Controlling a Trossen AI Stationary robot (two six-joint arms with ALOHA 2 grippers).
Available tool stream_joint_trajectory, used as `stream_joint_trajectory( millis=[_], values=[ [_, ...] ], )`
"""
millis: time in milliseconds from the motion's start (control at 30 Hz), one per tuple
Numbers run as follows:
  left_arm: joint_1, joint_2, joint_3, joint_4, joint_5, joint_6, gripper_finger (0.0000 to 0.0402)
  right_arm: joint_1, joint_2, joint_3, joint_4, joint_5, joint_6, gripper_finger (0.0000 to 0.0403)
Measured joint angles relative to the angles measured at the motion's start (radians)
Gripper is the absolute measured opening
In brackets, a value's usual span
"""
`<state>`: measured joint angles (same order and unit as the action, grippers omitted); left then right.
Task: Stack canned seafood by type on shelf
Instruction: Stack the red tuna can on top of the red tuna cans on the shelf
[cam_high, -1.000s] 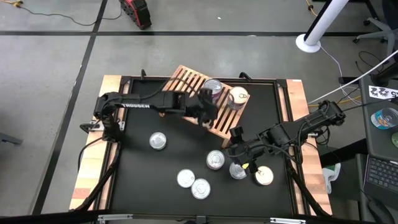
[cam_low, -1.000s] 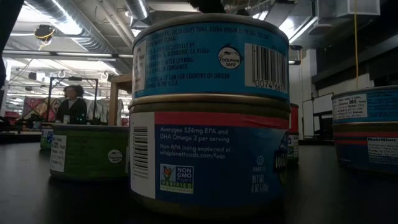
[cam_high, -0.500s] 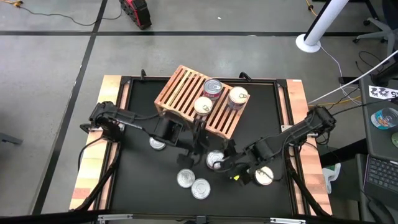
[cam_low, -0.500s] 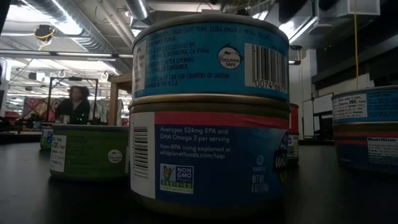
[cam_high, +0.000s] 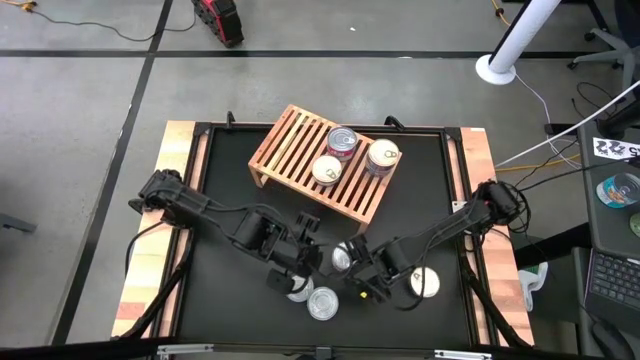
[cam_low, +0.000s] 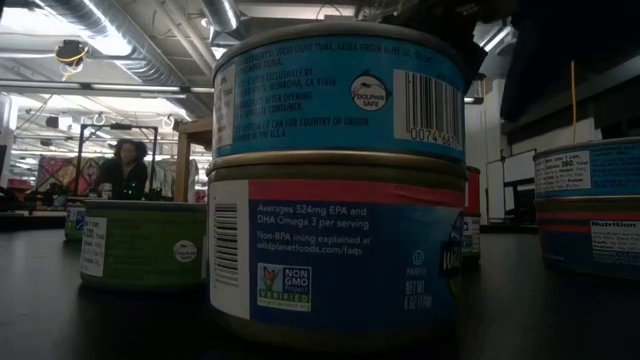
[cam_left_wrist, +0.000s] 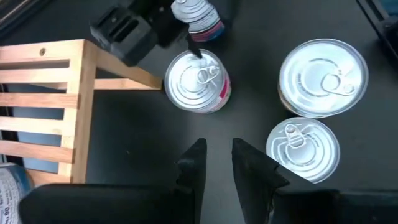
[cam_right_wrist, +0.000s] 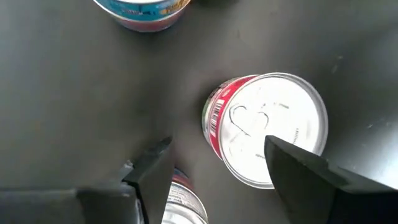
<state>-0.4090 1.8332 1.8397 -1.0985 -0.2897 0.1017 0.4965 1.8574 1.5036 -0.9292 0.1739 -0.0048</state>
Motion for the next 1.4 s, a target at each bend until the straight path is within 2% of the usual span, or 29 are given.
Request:
stream_joint_trajectory(
  millis=[433, 667, 1133, 1267, 1400],
  values=[
    [-0.017, 0.0, 0.0, 0.001, -0.001, -0.043, 0.0072, -0.002, 0.019, 0.0, 0.067, -0.027, 0.001, 0.0246],
    [-0.017, 0.0, 0.0, 0.002, -0.001, -0.038, 0.0072, 0.0, 0.055, 0.001, 0.036, -0.026, 0.001, 0.0246],
    [-0.017, 0.0, 0.0, 0.008, -0.001, -0.035, 0.0072, 0.002, 0.146, 0.006, -0.044, 0.106, 0.0, 0.0245],
    [-0.017, 0.0, 0.0, 0.009, -0.001, -0.035, 0.0072, 0.002, 0.148, 0.005, -0.044, 0.134, 0.0, 0.0226],
    [-0.017, 0.0, 0.0, 0.009, -0.001, -0.035, 0.0072, 0.002, 0.148, 0.004, -0.044, 0.15, 0.0, 0.0185]
  ],
)
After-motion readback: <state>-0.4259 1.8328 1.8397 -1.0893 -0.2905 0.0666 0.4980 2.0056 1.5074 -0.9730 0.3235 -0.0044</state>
